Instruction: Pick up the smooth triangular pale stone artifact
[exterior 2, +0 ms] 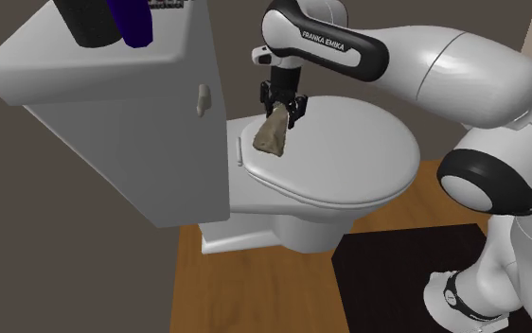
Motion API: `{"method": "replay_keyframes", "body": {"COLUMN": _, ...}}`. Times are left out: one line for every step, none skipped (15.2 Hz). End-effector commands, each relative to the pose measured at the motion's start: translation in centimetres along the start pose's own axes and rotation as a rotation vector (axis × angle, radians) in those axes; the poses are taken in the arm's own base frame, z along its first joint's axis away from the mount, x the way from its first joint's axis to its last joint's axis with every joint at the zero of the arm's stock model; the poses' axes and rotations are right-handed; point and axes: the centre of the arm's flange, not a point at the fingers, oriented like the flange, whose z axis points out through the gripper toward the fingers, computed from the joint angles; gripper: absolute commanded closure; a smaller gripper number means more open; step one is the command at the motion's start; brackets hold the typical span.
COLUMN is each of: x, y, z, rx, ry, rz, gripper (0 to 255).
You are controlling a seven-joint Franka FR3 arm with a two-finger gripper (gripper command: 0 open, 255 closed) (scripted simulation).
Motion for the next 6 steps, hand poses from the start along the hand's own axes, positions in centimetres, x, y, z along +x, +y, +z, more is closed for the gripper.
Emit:
{"method": "replay_keyframes", "body": {"x": 0.2, "y": -0.1, "z": -1.0, "rx": 0.000, "ry": 0.000, "rz": 0.000, "gripper": 255}}
{"method": "replay_keyframes", "body": {"x": 0.3, "y": -0.1, "z": -1.5, "rx": 0.000, "ry": 0.000, "rz": 0.000, "gripper": 255}}
{"method": "replay_keyframes", "body": {"x": 0.4, "y": -0.1, "z": -2.1, "rx": 0.000, "ry": 0.000, "rz": 0.000, "gripper": 255}}
{"method": "replay_keyframes", "body": {"x": 0.5, "y": -0.2, "z": -2.6, "rx": 0.000, "ry": 0.000, "rz": 0.000, "gripper": 255}}
{"method": "replay_keyframes", "body": {"x": 0.5, "y": -0.2, "z": -2.7, "rx": 0.000, "ry": 0.000, "rz": 0.000, "gripper": 255}}
{"method": "replay_keyframes", "body": {"x": 0.5, "y": -0.2, "z": -2.7, "rx": 0.000, "ry": 0.000, "rz": 0.000, "gripper": 255}}
